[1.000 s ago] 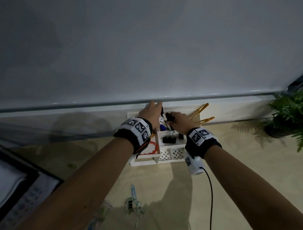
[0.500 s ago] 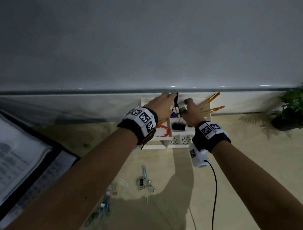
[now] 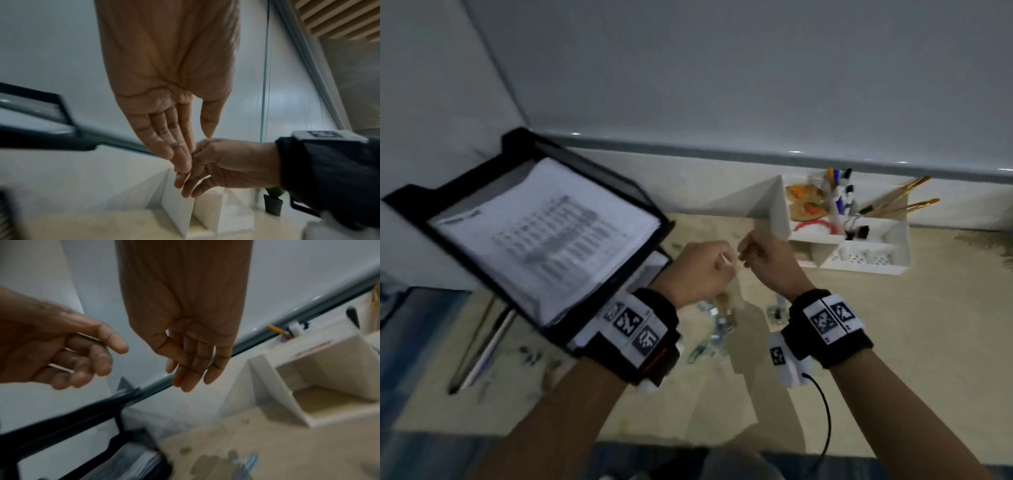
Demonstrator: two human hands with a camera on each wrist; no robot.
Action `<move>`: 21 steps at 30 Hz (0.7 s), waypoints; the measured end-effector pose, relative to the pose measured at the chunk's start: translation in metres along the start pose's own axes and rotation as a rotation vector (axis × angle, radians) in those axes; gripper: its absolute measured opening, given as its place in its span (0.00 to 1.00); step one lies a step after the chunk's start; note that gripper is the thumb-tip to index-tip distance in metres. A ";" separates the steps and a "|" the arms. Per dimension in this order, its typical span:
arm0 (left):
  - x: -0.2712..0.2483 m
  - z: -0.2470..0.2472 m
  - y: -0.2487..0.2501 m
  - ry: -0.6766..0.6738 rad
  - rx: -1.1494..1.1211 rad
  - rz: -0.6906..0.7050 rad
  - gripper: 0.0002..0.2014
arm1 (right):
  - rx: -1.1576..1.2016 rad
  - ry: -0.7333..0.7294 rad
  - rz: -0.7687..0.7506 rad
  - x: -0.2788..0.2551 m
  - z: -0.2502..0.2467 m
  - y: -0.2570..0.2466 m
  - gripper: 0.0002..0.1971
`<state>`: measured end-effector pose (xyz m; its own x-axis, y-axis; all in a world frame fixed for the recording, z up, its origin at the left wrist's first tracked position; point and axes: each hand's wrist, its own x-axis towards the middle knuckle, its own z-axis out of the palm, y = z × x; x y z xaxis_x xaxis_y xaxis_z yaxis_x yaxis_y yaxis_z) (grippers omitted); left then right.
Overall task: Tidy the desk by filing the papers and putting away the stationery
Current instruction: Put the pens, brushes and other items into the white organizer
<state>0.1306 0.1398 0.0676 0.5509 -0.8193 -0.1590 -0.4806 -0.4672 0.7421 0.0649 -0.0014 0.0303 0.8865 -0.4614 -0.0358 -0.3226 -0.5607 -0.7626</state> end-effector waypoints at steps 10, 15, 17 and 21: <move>-0.181 -0.036 -0.151 -0.211 0.059 -0.292 0.13 | -0.057 -0.380 0.065 -0.104 0.185 -0.076 0.10; -0.223 -0.071 -0.219 0.111 -0.114 -0.507 0.09 | -0.041 -0.461 -0.042 -0.111 0.263 -0.126 0.08; -0.231 -0.087 -0.240 0.254 -0.151 -0.574 0.13 | -0.078 -0.496 -0.050 -0.099 0.291 -0.146 0.09; -0.238 -0.110 -0.278 0.387 -0.217 -0.662 0.12 | -0.167 -0.505 0.067 -0.070 0.335 -0.184 0.10</move>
<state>0.2085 0.5012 -0.0297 0.8926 -0.2017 -0.4033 0.1512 -0.7087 0.6891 0.1736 0.3645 -0.0430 0.8983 -0.1341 -0.4185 -0.3955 -0.6620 -0.6367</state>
